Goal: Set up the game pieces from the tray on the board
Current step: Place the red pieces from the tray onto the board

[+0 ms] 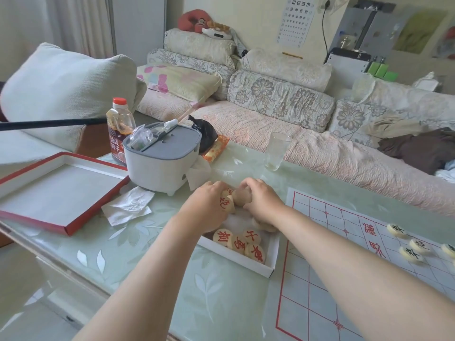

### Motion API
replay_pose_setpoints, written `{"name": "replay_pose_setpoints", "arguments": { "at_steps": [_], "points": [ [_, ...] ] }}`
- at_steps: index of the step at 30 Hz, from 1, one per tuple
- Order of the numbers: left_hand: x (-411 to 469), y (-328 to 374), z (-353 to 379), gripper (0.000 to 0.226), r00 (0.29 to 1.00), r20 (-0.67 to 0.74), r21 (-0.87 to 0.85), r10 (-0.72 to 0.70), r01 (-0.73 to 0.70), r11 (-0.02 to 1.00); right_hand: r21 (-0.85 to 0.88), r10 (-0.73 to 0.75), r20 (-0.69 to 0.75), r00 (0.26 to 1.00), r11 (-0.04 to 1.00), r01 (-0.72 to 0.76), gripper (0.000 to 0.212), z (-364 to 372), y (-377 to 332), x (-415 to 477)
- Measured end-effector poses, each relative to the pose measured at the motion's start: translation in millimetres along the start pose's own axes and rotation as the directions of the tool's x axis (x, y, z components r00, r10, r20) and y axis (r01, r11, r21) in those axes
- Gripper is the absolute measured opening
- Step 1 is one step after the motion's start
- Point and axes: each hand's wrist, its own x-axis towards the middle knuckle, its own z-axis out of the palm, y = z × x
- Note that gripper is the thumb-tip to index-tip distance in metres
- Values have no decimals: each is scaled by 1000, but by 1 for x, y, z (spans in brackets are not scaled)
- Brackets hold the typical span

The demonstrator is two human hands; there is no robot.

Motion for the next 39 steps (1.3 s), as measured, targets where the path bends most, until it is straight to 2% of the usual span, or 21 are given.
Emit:
{"name": "replay_pose_setpoints", "arguments": {
  "at_steps": [4, 7, 12, 15, 18, 26, 35, 39],
  "points": [
    [-1, 3, 2, 62, 1000, 3, -3, 1, -1, 1000, 242, 96, -56, 994, 967, -80, 42, -12, 6, -10],
    [-1, 8, 5, 60, 1000, -1, -7, 8, -8, 1000, 399, 126, -79, 989, 913, -84, 44, -21, 12, -22],
    [-3, 32, 13, 55, 998, 1, 11, 68, -68, 998, 473, 125, -70, 990, 877, -77, 44, -45, 36, -55],
    [-8, 58, 22, 47, 991, -22, 19, 134, -134, 991, 520, 198, -87, 976, 845, -125, 42, -65, 58, -83],
    [-16, 89, 34, 40, 974, -22, 7, 225, -224, 974, 508, 249, -74, 966, 843, -178, 37, -81, 86, -113],
    [-35, 167, 82, 39, 912, 157, -83, 379, -370, 925, 448, 413, -125, 902, 835, -320, 43, -100, 166, -194],
    [-50, 263, 151, 45, 901, 240, -227, 362, -310, 923, 451, 553, -190, 812, 783, -428, 48, -131, 237, -256],
    [-45, 303, 177, 47, 882, 279, -244, 381, -318, 916, 414, 621, -314, 718, 770, -485, 37, -160, 276, -272]
  ]
}}
